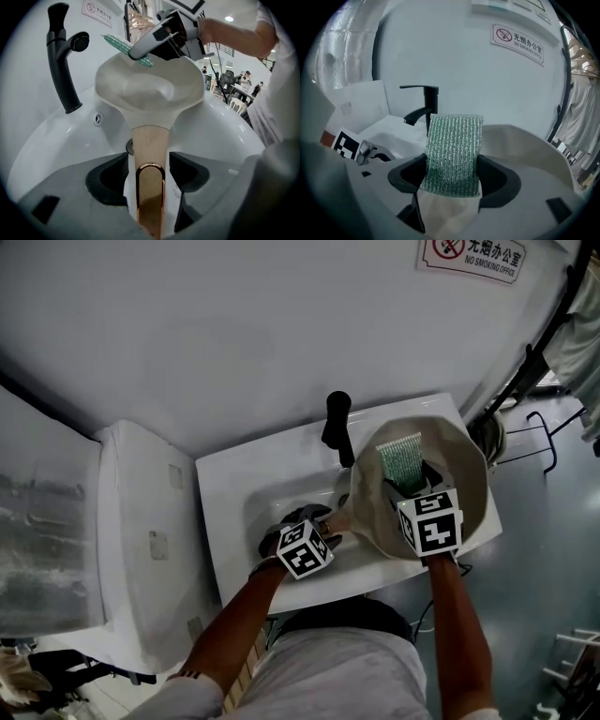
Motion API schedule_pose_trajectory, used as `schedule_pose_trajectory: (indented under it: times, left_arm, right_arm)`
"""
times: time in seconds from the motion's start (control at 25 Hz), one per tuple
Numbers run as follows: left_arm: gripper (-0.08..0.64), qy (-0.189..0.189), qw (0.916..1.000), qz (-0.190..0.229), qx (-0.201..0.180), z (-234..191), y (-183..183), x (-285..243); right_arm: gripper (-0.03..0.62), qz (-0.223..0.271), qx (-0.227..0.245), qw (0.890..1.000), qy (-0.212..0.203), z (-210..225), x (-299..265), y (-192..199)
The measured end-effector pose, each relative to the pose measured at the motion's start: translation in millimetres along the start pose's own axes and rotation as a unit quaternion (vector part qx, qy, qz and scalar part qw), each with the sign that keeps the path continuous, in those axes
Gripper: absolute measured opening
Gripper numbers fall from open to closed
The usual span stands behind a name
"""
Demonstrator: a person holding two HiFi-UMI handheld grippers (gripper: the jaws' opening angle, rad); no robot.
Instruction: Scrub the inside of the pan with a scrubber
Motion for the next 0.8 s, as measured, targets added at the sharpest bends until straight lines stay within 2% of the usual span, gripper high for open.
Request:
schedule_pose_trajectory:
  times: [0.2,0.32,0.8]
  left_arm:
    - [0.254,0.005,0.9998,-0.017,0.007,-3.1,7.5,-8.4]
    - [0.153,0.013,0.9995,-0.015,0.025,-2.3,8.7,-11.3]
    - [0.152,-0.005,0.9975,-0.058,0.040,8.2,-7.7,18.0]
  right_arm:
    - [0.342,-0.025,0.012,1.000,-0.005,-2.0,-15.9,7.7]
    - [0.342,-0.033,0.016,0.999,-0.009,-1.9,-20.9,12.5]
    - [0.342,-0.065,0.052,0.996,-0.038,-1.9,-27.6,28.9]
Point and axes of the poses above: the fingertips, and each gripper's own axes: x backward along the fingers, z to its right, y out of its underside, the point moved 1 cm from there along x, backward along the fingers, and after that the axes turned 15 degrees about y, right-handed, at the moved point
